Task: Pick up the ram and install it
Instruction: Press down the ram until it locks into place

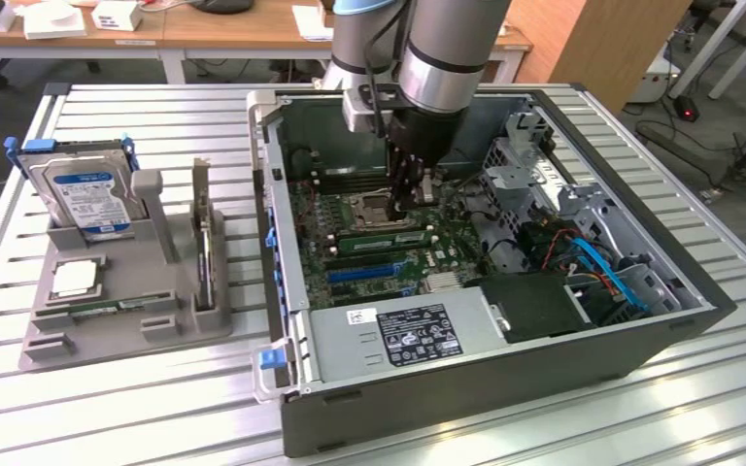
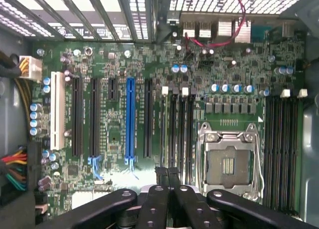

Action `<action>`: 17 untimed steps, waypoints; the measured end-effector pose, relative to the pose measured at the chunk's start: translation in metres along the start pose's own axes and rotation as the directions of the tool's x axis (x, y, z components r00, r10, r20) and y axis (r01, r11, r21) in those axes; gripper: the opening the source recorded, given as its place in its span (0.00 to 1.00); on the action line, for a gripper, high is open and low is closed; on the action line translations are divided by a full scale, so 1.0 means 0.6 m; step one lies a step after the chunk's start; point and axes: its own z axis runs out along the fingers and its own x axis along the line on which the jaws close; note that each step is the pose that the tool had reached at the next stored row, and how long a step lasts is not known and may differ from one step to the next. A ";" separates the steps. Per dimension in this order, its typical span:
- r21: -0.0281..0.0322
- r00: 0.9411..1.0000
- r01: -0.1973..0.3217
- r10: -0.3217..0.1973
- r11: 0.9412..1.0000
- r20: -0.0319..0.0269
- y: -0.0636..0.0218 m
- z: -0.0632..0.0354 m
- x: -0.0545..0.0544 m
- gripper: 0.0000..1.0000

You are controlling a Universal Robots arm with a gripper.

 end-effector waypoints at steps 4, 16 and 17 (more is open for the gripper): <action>0.000 1.000 0.000 0.000 1.000 0.000 0.001 0.000 0.000 0.09; 0.000 1.000 0.000 0.000 1.000 0.000 0.001 0.005 0.000 0.09; 0.000 1.000 0.000 0.000 1.000 0.000 0.001 0.005 0.000 0.09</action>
